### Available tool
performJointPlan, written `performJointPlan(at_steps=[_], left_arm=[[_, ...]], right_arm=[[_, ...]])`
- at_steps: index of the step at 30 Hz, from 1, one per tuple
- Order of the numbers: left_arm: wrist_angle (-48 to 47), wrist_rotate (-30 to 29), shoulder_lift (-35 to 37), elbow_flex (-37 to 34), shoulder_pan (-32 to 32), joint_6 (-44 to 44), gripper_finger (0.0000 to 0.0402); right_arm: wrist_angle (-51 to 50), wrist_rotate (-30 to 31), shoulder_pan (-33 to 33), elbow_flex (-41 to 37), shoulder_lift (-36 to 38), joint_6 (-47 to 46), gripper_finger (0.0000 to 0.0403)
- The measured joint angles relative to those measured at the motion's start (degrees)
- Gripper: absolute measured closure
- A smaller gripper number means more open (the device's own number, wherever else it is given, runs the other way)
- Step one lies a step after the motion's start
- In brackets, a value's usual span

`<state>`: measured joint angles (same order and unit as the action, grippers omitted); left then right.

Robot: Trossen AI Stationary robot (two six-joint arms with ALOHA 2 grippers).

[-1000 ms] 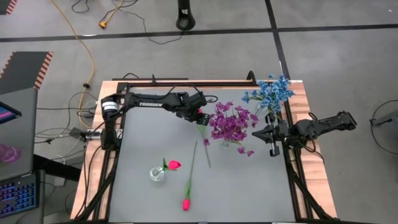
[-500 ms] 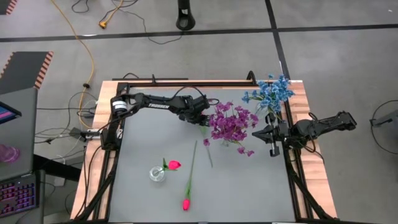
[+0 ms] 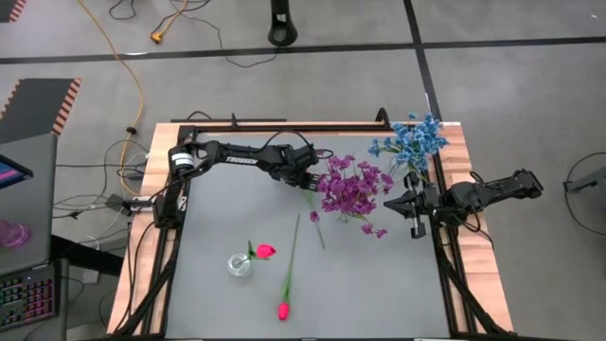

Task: Sort flowers into vase by color
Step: Put the top pink tulip into the bottom transparent vase

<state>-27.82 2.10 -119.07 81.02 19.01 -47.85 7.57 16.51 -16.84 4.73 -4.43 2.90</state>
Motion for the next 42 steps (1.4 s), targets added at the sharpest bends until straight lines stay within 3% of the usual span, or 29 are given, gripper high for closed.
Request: performJointPlan(at_steps=[16, 24, 35, 42], left_arm=[[-3.67, 1.05, 0.04, 0.03, 2.37, 0.23, 0.0395], [-3.47, 0.94, 0.47, -0.09, 2.39, 0.82, 0.0400], [-3.54, -4.89, 6.97, -0.29, 2.48, 5.68, 0.0401], [-3.14, -11.44, 15.06, -0.25, 2.55, 10.52, 0.0401]], right_arm=[[-0.07, 0.00, -0.02, 0.00, 0.00, 0.02, 0.0375], [-0.04, 0.00, -0.02, 0.02, 0.00, 0.04, 0.0375], [0.13, 0.23, 0.11, 0.02, 0.00, 0.15, 0.0375], [0.42, 0.50, 0.11, -0.70, 0.04, 0.08, 0.0375]])
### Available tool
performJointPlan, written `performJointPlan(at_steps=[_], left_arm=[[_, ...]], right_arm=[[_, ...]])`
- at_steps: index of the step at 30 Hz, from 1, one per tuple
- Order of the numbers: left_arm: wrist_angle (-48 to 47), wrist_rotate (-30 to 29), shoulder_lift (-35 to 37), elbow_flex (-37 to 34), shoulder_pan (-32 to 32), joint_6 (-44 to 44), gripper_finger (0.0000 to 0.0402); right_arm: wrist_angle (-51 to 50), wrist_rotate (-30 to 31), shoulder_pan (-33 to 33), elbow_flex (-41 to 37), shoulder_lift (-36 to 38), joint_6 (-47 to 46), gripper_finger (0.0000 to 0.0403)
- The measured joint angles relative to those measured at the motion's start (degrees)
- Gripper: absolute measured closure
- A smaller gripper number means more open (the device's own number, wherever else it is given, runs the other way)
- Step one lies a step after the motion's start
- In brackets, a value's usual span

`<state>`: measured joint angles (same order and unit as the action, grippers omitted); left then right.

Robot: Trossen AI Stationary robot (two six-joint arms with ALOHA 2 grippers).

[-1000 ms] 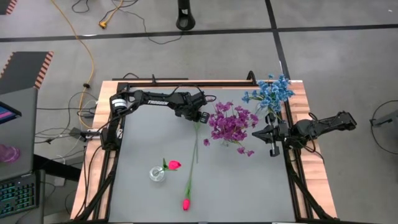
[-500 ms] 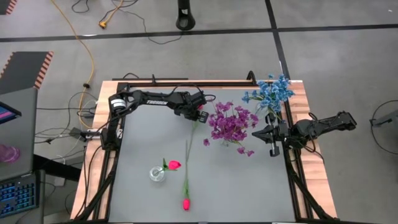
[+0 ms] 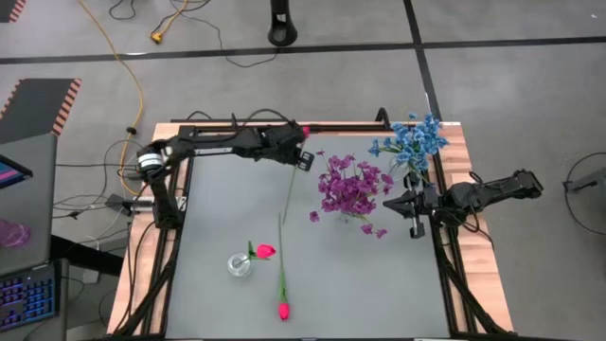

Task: Sort flowers into vase by color
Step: Put the top pink tulip into the bottom transparent vase

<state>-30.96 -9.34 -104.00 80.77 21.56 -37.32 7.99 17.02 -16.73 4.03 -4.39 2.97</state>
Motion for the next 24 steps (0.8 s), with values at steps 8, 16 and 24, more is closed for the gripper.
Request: performJointPlan(at_steps=[8, 16, 24], left_arm=[[-0.40, -7.79, 11.82, 0.09, -0.08, 5.50, 0.0401], [-2.93, -17.37, 23.44, 0.13, -3.10, 10.83, 0.0401], [-3.28, -22.18, 32.07, 0.13, -8.54, 14.70, 0.0401]], right_arm=[[4.78, 1.53, 0.00, -3.36, -0.04, -1.17, 0.0375], [5.10, 6.01, 0.56, -3.36, -0.02, 0.38, 0.0375], [4.96, 6.01, 2.46, -3.38, -0.02, 0.36, 0.0375]])
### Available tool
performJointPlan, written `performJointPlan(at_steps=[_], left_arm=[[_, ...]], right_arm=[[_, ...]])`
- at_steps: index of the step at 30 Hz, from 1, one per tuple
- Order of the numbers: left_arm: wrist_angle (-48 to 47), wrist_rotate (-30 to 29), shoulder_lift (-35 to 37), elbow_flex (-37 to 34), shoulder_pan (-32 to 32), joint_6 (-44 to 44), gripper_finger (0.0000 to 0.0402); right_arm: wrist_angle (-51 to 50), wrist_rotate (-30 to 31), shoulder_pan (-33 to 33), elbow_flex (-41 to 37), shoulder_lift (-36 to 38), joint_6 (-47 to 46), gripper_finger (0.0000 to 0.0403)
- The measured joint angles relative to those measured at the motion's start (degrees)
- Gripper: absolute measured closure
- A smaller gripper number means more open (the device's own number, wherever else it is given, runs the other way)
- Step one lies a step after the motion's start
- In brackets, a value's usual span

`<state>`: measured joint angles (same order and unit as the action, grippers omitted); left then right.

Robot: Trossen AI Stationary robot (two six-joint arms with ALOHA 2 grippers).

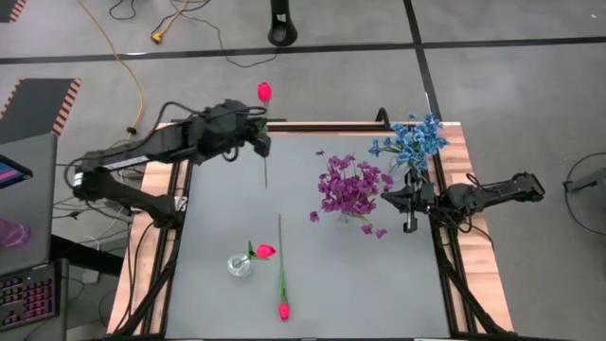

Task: Sort flowers into vase by color
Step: Put the top pink tulip into the bottom transparent vase

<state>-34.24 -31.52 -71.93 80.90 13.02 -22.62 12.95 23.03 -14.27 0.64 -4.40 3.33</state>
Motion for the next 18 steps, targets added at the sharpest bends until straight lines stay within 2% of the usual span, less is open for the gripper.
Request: performJointPlan(at_steps=[10, 18], left_arm=[[-5.77, -0.93, 7.65, 0.00, -9.02, 0.67, 0.0401], [-17.36, -9.58, 10.22, 0.00, -21.80, -10.02, 0.0401]], right_arm=[[-0.66, -0.17, 0.18, 0.00, 0.00, -0.26, 0.0375], [-1.23, -0.20, 0.18, 0.00, 0.00, -1.77, 0.0375]])
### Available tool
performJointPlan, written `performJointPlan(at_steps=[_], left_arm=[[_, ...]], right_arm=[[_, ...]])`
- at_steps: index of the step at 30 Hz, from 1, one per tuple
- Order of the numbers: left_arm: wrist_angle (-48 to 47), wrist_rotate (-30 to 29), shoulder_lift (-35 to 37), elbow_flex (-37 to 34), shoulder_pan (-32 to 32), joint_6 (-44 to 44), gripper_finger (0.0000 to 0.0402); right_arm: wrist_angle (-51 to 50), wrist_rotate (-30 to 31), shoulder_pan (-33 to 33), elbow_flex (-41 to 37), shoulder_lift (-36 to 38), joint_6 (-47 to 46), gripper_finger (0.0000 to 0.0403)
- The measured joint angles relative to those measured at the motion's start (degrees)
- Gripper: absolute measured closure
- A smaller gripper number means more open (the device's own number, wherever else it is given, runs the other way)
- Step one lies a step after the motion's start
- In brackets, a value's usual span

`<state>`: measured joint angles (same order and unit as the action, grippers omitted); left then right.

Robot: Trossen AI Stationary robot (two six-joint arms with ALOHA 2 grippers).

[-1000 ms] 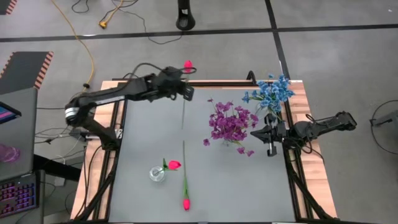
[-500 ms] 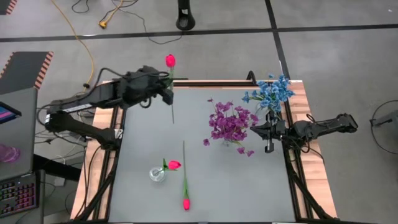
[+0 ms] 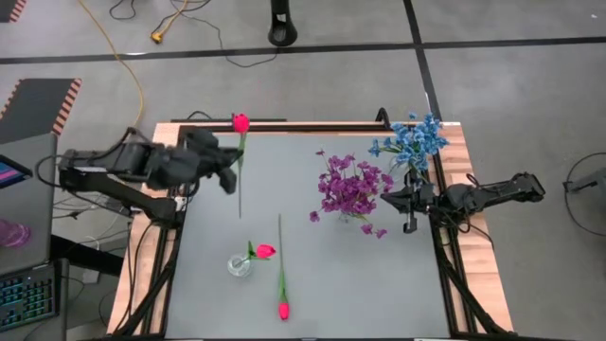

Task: Sort flowers into vase by color
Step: Put the top pink tulip into the bottom transparent vase

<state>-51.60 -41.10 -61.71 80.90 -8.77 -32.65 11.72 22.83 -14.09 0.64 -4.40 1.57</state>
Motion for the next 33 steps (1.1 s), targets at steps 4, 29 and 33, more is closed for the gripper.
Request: performJointPlan(at_steps=[4, 29, 33], left_arm=[[-3.53, -3.37, -0.13, -0.62, -7.84, -5.35, 0.0401], [-2.85, -20.42, -0.24, -17.32, -33.45, -31.59, 0.0401], [-2.07, -20.67, -0.24, -19.15, -34.05, -31.63, 0.0401]], right_arm=[[-1.59, 0.00, 0.04, -0.02, -0.02, -0.02, 0.0375], [-3.98, 3.14, 0.04, -0.02, -0.02, 0.40, 0.0375], [-3.99, 5.79, 0.04, -0.02, 0.00, 0.41, 0.0375]])
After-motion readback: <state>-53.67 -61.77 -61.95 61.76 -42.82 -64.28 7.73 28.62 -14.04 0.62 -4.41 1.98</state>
